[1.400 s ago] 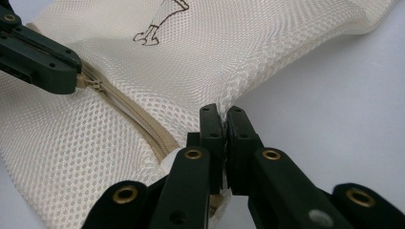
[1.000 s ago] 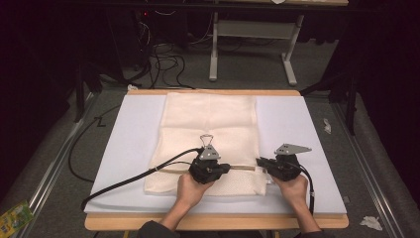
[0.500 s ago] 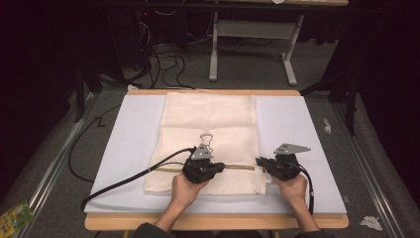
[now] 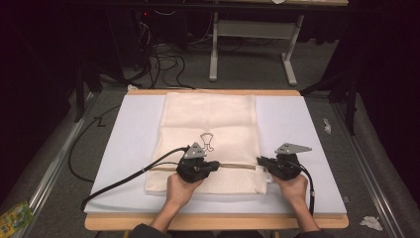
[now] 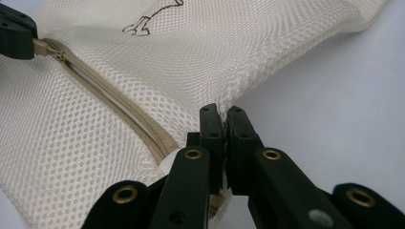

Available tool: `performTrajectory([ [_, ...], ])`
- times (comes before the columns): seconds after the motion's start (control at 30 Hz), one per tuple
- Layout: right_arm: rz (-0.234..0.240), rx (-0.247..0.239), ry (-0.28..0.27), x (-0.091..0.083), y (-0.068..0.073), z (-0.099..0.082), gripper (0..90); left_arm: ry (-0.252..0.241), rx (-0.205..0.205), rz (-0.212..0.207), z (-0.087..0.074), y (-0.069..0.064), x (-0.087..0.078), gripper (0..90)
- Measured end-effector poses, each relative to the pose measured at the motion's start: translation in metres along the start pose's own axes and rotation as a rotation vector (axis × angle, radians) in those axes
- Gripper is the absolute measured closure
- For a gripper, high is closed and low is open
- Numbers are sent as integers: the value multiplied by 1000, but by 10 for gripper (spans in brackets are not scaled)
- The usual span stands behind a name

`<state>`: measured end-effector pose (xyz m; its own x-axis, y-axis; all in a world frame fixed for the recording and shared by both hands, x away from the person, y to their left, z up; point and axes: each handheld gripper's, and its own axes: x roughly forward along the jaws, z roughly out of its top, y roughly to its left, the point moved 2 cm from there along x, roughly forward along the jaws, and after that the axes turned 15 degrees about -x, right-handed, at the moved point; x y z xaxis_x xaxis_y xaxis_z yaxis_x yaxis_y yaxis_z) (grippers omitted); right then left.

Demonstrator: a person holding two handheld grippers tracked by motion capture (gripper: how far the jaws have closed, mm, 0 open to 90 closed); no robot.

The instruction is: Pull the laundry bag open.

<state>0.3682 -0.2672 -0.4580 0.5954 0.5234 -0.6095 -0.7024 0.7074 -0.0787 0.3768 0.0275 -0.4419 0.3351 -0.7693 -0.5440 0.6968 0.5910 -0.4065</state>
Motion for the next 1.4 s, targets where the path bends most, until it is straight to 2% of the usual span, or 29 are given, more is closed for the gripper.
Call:
performTrajectory([
  [0.13,-2,12,1,-1,-1,0,884,-10,-17,-6,-1,4,-4,871],
  [0.47,-8,9,-9,-3,-4,0,884,-26,-23,-11,-1,7,-8,872],
  [0.77,1,44,-35,-2,-4,-3,883,-23,-20,-14,-2,9,-10,871],
  [1.2,-9,39,-41,-3,-5,-3,883,-36,-32,-11,-4,14,-17,871],
  [1.4,-18,43,-61,-3,-5,-2,883,-47,-23,-3,-5,14,-20,872],
])
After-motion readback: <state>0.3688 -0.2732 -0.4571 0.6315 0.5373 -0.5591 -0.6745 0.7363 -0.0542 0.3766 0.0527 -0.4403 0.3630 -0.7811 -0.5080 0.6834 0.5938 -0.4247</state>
